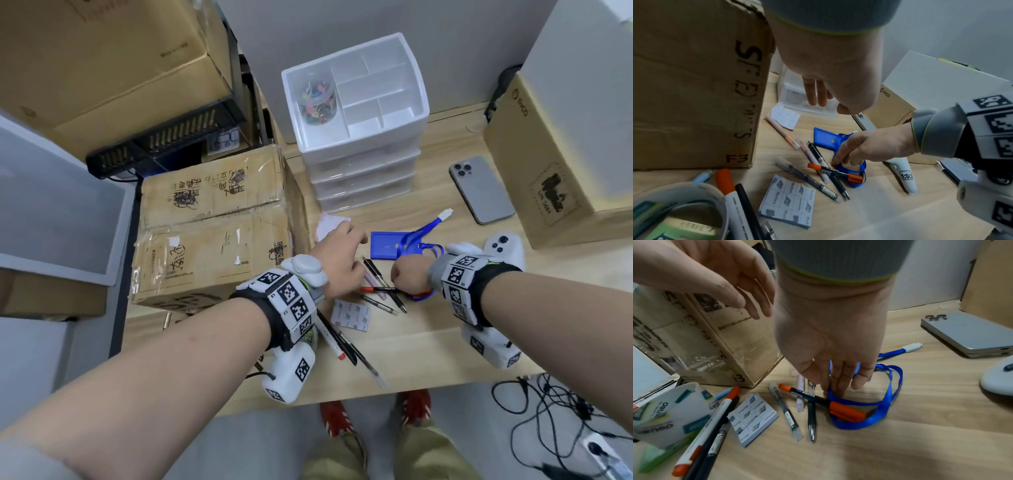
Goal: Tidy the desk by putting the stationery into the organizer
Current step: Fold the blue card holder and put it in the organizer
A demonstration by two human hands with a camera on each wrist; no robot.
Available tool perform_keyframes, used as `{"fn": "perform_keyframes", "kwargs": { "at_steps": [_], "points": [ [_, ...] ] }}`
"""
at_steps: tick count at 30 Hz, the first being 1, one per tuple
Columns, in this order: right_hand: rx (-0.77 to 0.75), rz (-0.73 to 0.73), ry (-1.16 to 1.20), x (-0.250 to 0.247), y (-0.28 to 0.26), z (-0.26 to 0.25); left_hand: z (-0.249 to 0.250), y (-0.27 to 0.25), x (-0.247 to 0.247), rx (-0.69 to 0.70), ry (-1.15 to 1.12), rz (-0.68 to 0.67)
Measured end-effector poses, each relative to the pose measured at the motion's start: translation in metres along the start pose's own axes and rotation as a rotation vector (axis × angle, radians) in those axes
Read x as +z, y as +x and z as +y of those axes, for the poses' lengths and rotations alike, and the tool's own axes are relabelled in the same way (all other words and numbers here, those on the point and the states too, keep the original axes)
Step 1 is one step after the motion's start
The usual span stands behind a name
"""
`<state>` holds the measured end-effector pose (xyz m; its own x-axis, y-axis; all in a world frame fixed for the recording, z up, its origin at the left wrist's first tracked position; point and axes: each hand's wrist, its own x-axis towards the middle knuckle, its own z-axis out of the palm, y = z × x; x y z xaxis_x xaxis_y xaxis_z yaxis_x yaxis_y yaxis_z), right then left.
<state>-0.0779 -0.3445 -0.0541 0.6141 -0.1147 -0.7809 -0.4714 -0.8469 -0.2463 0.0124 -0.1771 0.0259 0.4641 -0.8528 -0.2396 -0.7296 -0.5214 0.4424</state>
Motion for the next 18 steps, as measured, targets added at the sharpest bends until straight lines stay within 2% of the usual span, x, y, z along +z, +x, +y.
{"fn": "perform_keyframes", "kwargs": {
  "at_steps": [2, 4, 7, 11, 18],
  "points": [
    [-0.004, 0.049, 0.054, -0.005, -0.005, 0.001, 0.002, -0.004, -0.001, -0.009, 0.004, -0.035],
    [0.003, 0.163, 0.134, -0.020, -0.013, 0.001, 0.006, -0.003, -0.006, -0.022, 0.022, -0.068],
    [-0.031, 0.400, 0.260, -0.057, -0.037, 0.000, 0.017, -0.002, -0.022, -0.020, 0.093, -0.140],
    [-0.104, 0.545, 0.314, -0.106, -0.065, -0.004, 0.028, 0.007, -0.040, 0.002, 0.187, -0.216],
    [-0.241, 0.730, 0.308, -0.179, -0.133, -0.033, 0.047, 0.007, -0.097, -0.034, 0.294, -0.154]
  ]
}}
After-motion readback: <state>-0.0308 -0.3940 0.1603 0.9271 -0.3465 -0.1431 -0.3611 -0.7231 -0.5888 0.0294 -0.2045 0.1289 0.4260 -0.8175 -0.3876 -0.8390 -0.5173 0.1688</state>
